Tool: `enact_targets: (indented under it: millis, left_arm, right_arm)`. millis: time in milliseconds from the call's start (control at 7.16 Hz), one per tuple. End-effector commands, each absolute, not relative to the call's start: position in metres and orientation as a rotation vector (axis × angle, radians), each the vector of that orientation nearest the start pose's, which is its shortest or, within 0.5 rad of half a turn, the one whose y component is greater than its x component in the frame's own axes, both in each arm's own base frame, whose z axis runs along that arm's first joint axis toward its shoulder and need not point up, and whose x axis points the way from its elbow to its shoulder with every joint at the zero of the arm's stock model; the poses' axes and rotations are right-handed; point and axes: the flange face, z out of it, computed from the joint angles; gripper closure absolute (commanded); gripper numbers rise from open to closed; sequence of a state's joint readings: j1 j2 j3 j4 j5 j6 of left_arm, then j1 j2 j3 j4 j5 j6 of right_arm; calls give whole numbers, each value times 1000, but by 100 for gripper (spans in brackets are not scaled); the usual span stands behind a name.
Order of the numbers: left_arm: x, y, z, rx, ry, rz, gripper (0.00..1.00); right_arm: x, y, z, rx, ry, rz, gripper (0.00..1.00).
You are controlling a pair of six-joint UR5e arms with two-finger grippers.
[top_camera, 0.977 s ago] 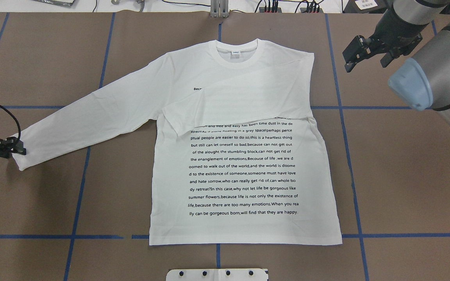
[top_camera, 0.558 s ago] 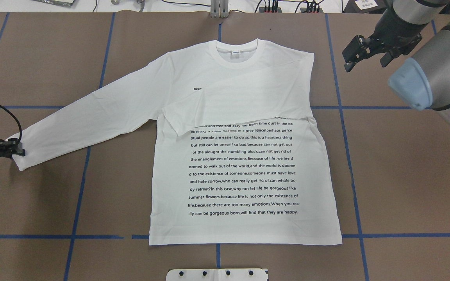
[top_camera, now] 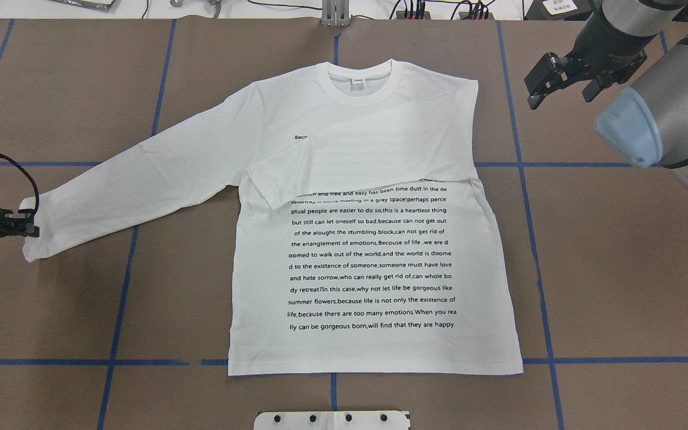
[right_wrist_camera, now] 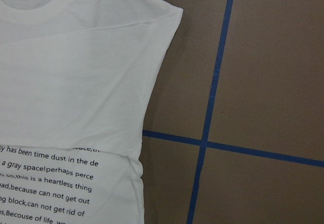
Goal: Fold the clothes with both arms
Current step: 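Grasp the cuff of the other sleeve with the left gripper, then fold the sleeve with the left gripper across the shirt toward the collar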
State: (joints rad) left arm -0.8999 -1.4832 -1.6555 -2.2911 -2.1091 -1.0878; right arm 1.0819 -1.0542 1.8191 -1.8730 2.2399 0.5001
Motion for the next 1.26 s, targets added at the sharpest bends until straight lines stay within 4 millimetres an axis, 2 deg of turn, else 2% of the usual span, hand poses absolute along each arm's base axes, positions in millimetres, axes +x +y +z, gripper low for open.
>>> enact_targets:
  millis: [0, 140, 279, 419, 558, 698, 977, 1117]
  left_arm:
    - [242, -432, 512, 6, 864, -195, 100]
    - [258, -448, 457, -20, 876, -185, 100]
    - [279, -475, 397, -23, 872, -188, 100]
    - [301, -502, 327, -24, 871, -189, 100]
    - [313, -516, 271, -33, 893, -202, 100]
    - [324, -527, 232, -64, 952, -239, 100]
    - [342, -571, 132, -93, 1072, -319, 100]
    - [349, -594, 95, -120, 1169, -357, 100]
  right_arm:
    - [-218, -574, 300, 71, -784, -133, 0]
    - [-212, -561, 312, 67, -780, -132, 0]
    - [-205, -549, 328, 55, -769, -127, 0]
    - [-198, -536, 342, 54, -760, -143, 0]
    - [-190, -522, 354, 43, -755, -140, 0]
    - [-186, -516, 362, 33, -752, -137, 0]
    - [-187, -515, 367, 23, -747, -134, 0]
    - [-186, -514, 370, 19, -746, -133, 0]
